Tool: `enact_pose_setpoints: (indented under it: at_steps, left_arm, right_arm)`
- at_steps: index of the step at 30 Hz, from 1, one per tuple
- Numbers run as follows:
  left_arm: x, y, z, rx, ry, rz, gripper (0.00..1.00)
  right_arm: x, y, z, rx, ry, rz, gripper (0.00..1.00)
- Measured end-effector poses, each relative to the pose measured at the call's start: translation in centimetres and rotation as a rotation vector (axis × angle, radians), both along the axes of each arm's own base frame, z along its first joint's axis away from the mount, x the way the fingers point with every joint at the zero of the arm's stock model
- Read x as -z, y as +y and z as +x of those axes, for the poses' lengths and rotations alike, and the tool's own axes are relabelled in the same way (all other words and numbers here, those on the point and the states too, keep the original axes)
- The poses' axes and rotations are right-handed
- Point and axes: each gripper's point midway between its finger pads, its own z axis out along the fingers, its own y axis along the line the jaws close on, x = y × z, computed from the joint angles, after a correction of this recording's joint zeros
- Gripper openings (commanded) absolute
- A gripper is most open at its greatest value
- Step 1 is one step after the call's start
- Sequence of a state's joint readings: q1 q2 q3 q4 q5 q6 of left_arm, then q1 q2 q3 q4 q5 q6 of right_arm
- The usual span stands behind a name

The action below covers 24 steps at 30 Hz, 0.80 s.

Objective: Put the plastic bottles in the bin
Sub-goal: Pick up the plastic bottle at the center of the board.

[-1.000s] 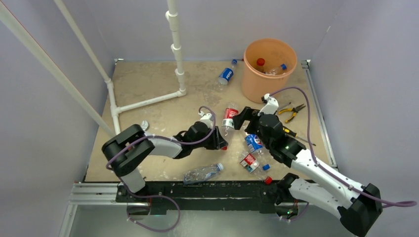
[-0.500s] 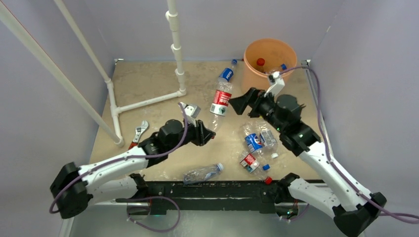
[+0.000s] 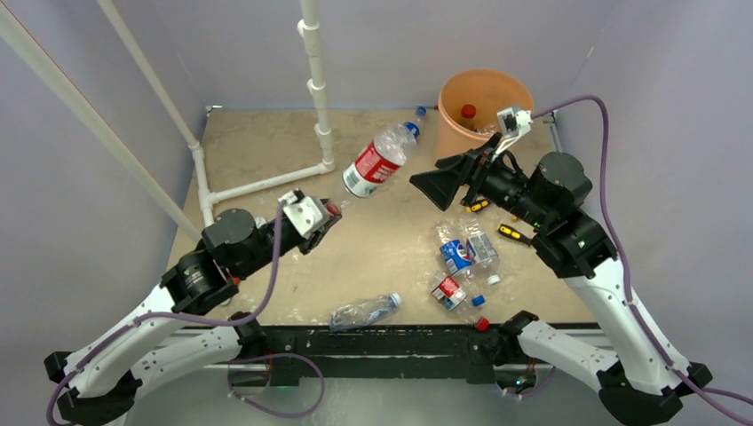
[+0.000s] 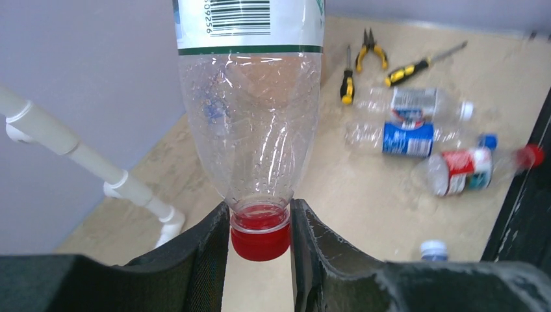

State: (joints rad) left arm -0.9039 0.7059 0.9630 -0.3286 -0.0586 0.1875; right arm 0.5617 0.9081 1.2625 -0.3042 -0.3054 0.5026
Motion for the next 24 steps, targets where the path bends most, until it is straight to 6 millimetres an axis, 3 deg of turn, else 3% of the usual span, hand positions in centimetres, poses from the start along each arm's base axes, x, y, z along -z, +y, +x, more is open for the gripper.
enact_pose_setpoints:
  at_steps: [4, 10, 14, 18, 24]
  left_arm:
    - [2.3, 0.5, 0.1, 0.038, -0.069, 0.190, 0.00]
    - [5.2, 1.6, 1.9, 0.027, -0.168, 0.469, 0.00]
    - [5.6, 2.5, 3.4, -0.003, -0.316, 0.624, 0.00]
    - [6.0, 3.0, 4.0, 0.003, -0.490, 0.751, 0.00]
    - [3.8, 1.3, 4.1, 0.060, -0.729, 0.815, 0.00]
  right_arm:
    - [0.0, -0.2, -0.6, -0.009, 0.010, -0.026, 0.99]
    - [-4.2, -1.8, -2.3, 0.003, -0.089, -0.027, 0.99]
    - [-4.5, -1.7, -2.5, -0.018, -0.120, -0.066, 0.99]
    - [-0.5, 0.1, -0.7, -0.067, -0.051, -0.152, 0.99]
    - [7.2, 1.9, 1.6, -0.113, 0.082, -0.260, 0.99]
